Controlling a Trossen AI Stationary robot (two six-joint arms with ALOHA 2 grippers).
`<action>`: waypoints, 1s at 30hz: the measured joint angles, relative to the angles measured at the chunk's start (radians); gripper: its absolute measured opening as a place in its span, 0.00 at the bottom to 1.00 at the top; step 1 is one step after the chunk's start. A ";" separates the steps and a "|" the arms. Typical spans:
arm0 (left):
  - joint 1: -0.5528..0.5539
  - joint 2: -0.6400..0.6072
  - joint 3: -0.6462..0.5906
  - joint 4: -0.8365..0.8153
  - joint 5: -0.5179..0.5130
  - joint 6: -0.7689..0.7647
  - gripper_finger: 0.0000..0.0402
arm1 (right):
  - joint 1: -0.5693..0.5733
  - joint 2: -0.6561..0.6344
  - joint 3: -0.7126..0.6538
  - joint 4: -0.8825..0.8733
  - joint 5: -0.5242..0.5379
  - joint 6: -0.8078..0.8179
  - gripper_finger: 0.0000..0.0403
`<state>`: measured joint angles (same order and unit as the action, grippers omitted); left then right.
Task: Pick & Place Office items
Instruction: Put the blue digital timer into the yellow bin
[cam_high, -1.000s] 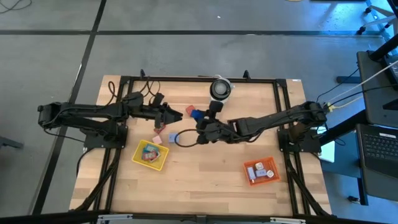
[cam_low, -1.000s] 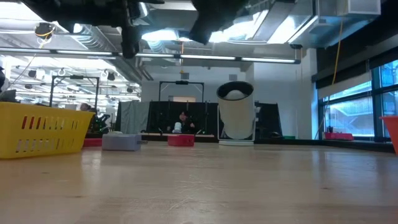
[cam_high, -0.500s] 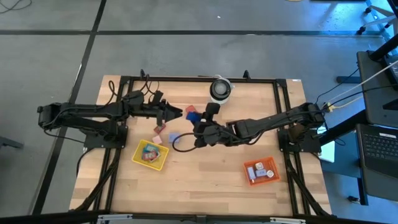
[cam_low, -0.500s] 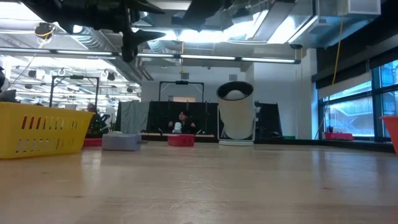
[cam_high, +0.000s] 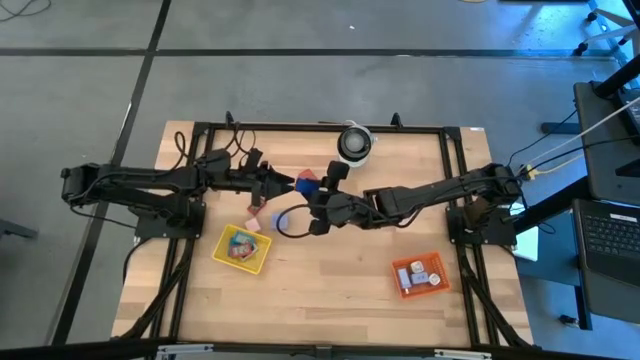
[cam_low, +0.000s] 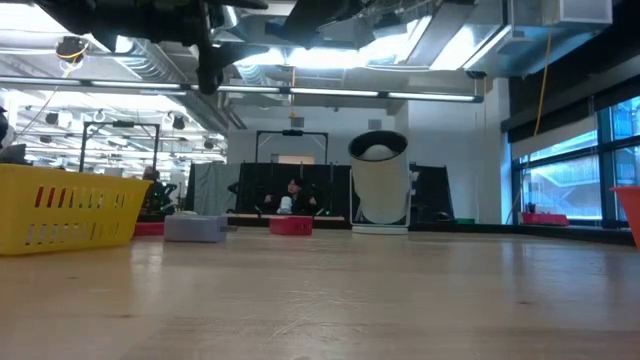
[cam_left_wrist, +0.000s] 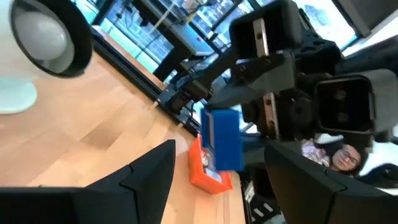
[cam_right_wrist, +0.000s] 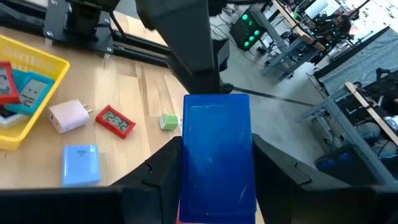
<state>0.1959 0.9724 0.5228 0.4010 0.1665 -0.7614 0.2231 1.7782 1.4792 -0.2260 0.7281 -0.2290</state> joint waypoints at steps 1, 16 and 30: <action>0.000 0.005 0.000 0.003 -0.009 -0.005 0.61 | -0.002 0.000 0.000 0.008 -0.008 0.000 0.39; 0.000 0.131 0.015 0.173 0.039 -0.054 0.58 | -0.013 0.005 0.000 0.032 -0.064 -0.010 0.39; -0.043 0.143 0.075 0.077 0.031 -0.091 0.31 | -0.016 0.005 0.000 0.035 -0.070 -0.026 0.39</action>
<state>0.1532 1.1156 0.5980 0.4779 0.1975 -0.8524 0.2070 1.7828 1.4792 -0.1915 0.6582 -0.2553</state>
